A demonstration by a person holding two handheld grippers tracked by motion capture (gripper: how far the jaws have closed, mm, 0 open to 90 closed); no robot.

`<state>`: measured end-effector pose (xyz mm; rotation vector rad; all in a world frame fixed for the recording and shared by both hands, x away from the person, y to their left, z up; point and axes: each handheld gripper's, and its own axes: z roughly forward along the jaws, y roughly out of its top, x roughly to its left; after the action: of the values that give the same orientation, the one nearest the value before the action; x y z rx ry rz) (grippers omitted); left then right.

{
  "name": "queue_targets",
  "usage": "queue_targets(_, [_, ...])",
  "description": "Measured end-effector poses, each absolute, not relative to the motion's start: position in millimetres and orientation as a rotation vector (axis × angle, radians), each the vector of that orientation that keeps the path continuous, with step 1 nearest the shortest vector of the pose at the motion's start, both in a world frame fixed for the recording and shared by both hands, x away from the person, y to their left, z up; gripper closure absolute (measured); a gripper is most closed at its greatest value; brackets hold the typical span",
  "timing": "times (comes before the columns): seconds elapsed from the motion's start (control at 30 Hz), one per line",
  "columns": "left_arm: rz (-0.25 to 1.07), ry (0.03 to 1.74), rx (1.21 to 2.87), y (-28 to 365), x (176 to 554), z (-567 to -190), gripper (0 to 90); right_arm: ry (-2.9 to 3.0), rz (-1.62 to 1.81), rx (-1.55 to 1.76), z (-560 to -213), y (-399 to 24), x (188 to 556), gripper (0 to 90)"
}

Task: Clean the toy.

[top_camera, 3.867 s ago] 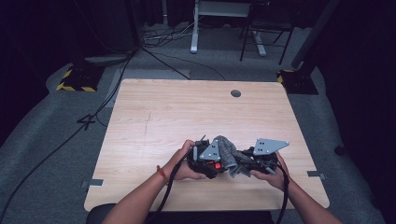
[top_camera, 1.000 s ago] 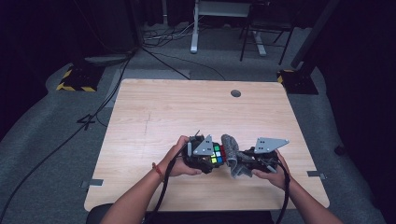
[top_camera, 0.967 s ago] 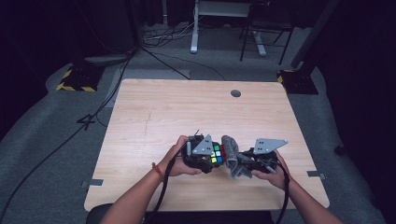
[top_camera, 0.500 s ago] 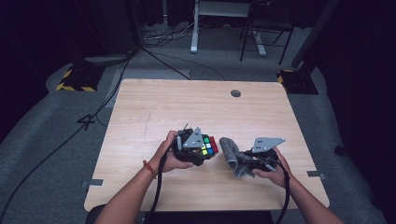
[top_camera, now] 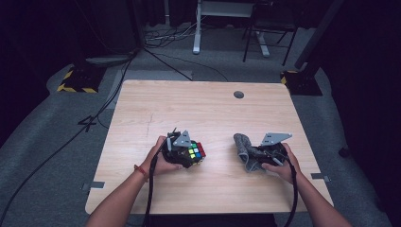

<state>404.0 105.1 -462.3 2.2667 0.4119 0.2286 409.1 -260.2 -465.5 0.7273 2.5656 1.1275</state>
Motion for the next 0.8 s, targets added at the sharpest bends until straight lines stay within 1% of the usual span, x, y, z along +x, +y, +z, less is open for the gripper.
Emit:
queue_targets(0.3, [0.149,0.417,2.233,111,409,-476,33.3,2.603,1.086,0.773,-479,-261,417,66.3])
queue_targets(0.5, [0.164,0.421,2.246,112,408,-480,32.1,2.616,1.095,0.787,-483,-261,420,62.6])
queue_targets(0.63, [0.199,0.433,2.275,113,406,-477,28.6,2.606,1.098,0.775,-479,-262,418,55.9])
queue_targets(0.7, [0.219,0.432,2.289,113,405,-475,27.5,2.604,1.114,0.764,-475,-263,417,50.3])
queue_targets(0.8, [0.223,0.447,2.306,116,402,-473,24.8,2.591,1.129,0.758,-469,-264,415,44.9])
